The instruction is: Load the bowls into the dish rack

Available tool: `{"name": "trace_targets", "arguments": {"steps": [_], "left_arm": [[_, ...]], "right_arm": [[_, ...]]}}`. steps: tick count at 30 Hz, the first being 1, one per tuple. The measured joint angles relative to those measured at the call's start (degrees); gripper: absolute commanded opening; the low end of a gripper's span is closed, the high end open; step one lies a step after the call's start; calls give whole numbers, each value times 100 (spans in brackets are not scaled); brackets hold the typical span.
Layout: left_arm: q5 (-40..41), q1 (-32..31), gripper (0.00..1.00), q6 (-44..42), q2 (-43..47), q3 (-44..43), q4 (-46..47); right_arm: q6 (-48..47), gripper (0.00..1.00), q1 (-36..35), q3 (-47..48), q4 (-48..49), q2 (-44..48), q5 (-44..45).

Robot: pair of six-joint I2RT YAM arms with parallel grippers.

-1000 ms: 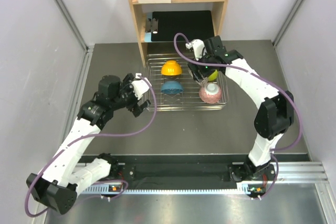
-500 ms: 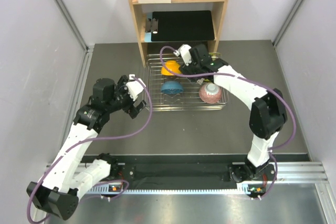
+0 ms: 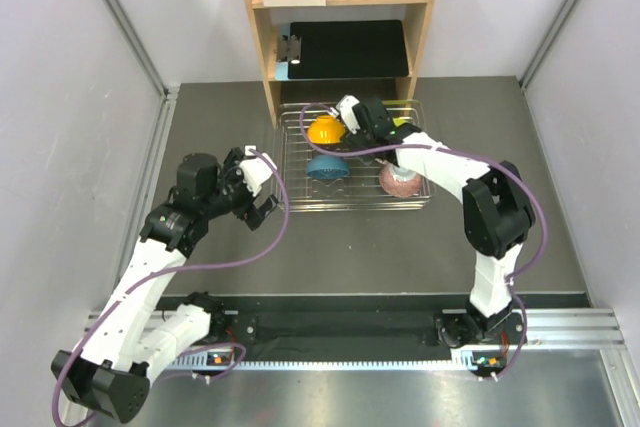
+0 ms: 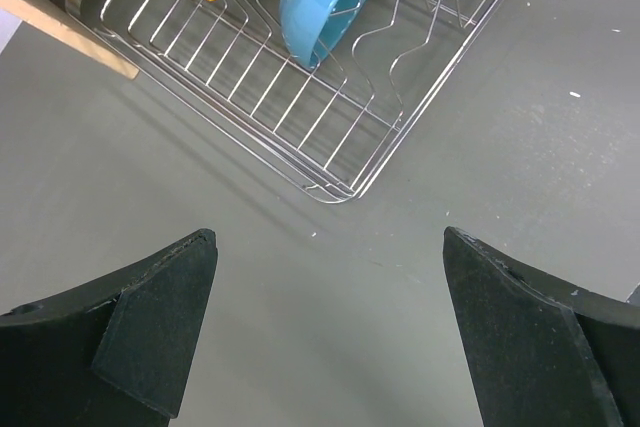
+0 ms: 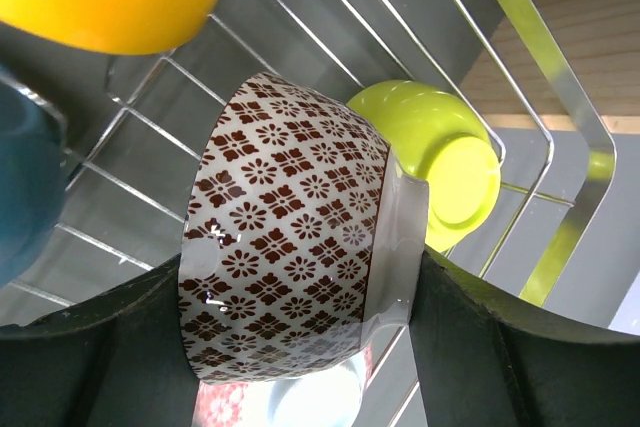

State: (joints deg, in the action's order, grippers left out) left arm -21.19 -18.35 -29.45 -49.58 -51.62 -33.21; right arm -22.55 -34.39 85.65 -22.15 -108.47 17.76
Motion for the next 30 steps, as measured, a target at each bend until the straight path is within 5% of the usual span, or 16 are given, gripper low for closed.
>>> {"name": "trace_targets", "arguments": {"steps": [16,30], "left_arm": [[-42,37,99,61,37,74,-4],[-42,42,99,59,109,116,-24]], "right_arm": [[-44,1,-116,-125,713,-367,455],[-103,60,-179,-111,841,-444,549]]}}
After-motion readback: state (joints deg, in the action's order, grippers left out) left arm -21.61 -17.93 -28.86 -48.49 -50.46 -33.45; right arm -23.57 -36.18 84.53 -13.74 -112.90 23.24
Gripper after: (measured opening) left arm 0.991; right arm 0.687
